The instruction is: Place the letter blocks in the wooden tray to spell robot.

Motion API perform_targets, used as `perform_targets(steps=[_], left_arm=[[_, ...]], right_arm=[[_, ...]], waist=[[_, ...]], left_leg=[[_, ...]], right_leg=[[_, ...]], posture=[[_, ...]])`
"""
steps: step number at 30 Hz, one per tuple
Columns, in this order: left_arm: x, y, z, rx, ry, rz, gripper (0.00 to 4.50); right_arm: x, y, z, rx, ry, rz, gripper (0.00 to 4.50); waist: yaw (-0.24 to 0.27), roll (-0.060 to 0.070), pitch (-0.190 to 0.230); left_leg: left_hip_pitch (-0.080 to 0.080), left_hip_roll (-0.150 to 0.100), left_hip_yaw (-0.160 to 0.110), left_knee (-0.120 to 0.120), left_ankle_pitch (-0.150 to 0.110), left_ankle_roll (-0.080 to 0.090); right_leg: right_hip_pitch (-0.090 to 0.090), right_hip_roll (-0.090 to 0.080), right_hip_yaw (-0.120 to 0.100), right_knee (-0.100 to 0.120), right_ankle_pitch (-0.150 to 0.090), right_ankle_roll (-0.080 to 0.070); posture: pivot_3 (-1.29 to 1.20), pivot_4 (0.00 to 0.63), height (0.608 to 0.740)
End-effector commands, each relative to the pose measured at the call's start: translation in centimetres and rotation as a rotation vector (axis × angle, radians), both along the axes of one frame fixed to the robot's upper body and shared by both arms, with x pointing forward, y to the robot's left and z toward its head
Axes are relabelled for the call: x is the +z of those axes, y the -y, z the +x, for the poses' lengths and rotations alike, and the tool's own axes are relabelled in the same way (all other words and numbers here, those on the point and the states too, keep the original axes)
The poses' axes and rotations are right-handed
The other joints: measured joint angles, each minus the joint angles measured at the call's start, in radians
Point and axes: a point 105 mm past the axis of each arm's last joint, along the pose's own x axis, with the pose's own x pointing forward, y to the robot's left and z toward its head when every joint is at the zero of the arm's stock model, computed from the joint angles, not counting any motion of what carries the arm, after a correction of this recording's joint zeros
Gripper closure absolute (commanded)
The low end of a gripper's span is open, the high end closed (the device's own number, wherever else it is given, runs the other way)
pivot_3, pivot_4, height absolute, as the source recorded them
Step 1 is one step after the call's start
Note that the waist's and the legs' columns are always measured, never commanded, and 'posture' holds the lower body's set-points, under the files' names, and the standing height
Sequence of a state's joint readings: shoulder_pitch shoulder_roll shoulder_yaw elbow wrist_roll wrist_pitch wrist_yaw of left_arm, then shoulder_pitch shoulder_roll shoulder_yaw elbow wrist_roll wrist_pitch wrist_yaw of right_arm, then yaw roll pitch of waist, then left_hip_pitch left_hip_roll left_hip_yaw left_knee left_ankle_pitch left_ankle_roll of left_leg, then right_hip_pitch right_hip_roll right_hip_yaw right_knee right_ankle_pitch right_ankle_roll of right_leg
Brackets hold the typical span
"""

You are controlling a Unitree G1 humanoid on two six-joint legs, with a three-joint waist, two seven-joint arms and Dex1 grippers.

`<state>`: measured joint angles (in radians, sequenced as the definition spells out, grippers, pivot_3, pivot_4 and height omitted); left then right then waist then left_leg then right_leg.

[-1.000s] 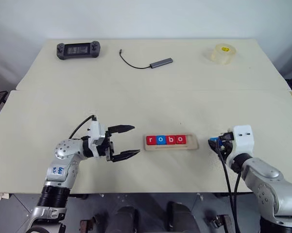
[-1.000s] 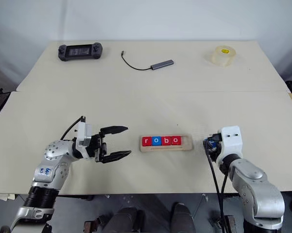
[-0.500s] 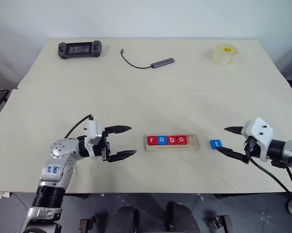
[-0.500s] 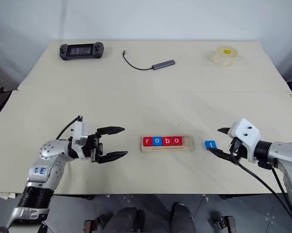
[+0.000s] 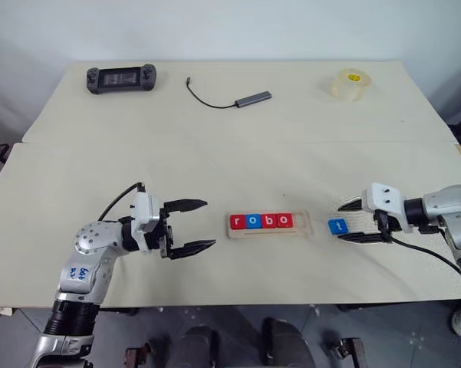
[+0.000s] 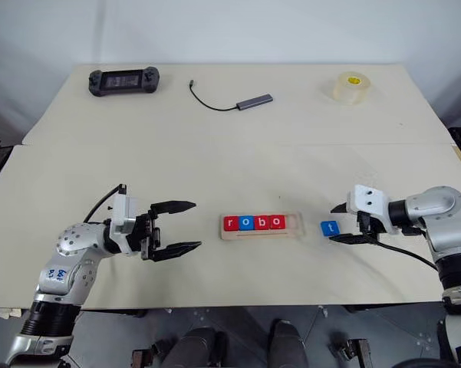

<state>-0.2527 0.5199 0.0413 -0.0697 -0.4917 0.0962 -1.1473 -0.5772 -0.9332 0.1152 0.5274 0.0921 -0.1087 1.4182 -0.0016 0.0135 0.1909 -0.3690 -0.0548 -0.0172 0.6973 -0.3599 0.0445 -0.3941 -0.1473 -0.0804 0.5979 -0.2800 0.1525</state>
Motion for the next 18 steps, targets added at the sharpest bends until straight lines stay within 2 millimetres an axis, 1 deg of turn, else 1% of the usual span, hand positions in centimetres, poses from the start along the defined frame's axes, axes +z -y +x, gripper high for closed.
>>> perform_targets(steps=[1, 4, 5, 9, 12, 15, 16, 18], left_arm=[[1.0, 0.0, -0.6, -0.02, 0.044, -0.017, 0.0], [1.0, 0.0, -0.7, -0.029, 0.051, -0.016, 0.0], [1.0, 0.0, -0.7, -0.03, 0.055, -0.016, 0.0], [0.9, -0.2, -0.6, -0.024, 0.058, -0.014, 0.0], [0.7, -0.3, -0.5, -0.01, 0.057, -0.016, 0.0], [0.6, -0.1, -0.5, -0.003, 0.057, -0.02, 0.0], [0.5, 0.0, -0.5, 0.002, 0.056, -0.023, 0.0], [0.5, 0.0, -0.7, 0.013, 0.055, -0.027, 0.0]], right_arm=[[-0.1, -0.3, 0.2, 0.021, 0.002, -0.005, 1.96], [0.9, -0.8, 0.4, 0.042, 0.035, 0.006, 2.96], [1.4, -1.2, 0.5, 0.05, 0.042, 0.016, 3.03], [3.2, -2.9, 0.1, 0.109, 0.018, 0.023, 3.03], [3.7, -4.7, 0.2, 0.118, -0.012, 0.027, 3.03], [3.8, -6.0, 0.5, 0.114, -0.022, 0.039, 3.03], [3.5, -6.6, 0.6, 0.124, -0.023, 0.036, 3.03], [2.8, -6.9, 0.6, 0.139, -0.027, 0.02, 3.03]], waist=[[0.0, 0.0, 0.0], [-0.001, 0.0, 0.0], [-0.001, 0.0, 0.0], [0.0, 0.001, 0.0], [0.0, 0.001, 0.0], [0.002, 0.001, 0.0], [0.003, 0.001, 0.0], [0.003, 0.001, 0.0]], left_leg=[[0.0, 0.0, 0.0, 0.001, 0.0, 0.0], [0.001, 0.0, 0.0, 0.001, 0.0, -0.001], [0.001, 0.0, 0.0, 0.001, 0.0, -0.001], [0.0, 0.0, 0.0, 0.001, 0.0, -0.001], [-0.001, 0.0, 0.0, 0.001, 0.0, -0.001], [-0.001, 0.0, 0.0, 0.001, 0.0, -0.001], [-0.001, 0.0, 0.0, 0.001, 0.0, -0.001], [-0.001, 0.0, 0.0, 0.001, 0.0, -0.001]], right_leg=[[0.0, 0.0, 0.0, 0.0, 0.0, 0.0], [0.0, 0.0, 0.0, 0.0, 0.0, 0.0], [0.0, 0.0, 0.0, 0.001, 0.0, 0.0], [-0.001, 0.0, 0.0, 0.001, 0.0, 0.0], [-0.001, 0.0, 0.0, 0.001, 0.0, 0.0], [-0.001, 0.0, 0.0, 0.001, 0.0, 0.0], [-0.001, 0.0, 0.0, 0.001, 0.0, 0.0], [-0.001, -0.001, 0.0, 0.001, 0.0, 0.0]], posture=[[0.0, 0.15, 0.74], [0.0, 0.15, 0.74], [0.0, 0.15, 0.74], [0.0, 0.15, 0.74], [0.0, 0.15, 0.74], [0.0, 0.15, 0.74], [0.0, 0.15, 0.74], [0.0, 0.15, 0.74]])
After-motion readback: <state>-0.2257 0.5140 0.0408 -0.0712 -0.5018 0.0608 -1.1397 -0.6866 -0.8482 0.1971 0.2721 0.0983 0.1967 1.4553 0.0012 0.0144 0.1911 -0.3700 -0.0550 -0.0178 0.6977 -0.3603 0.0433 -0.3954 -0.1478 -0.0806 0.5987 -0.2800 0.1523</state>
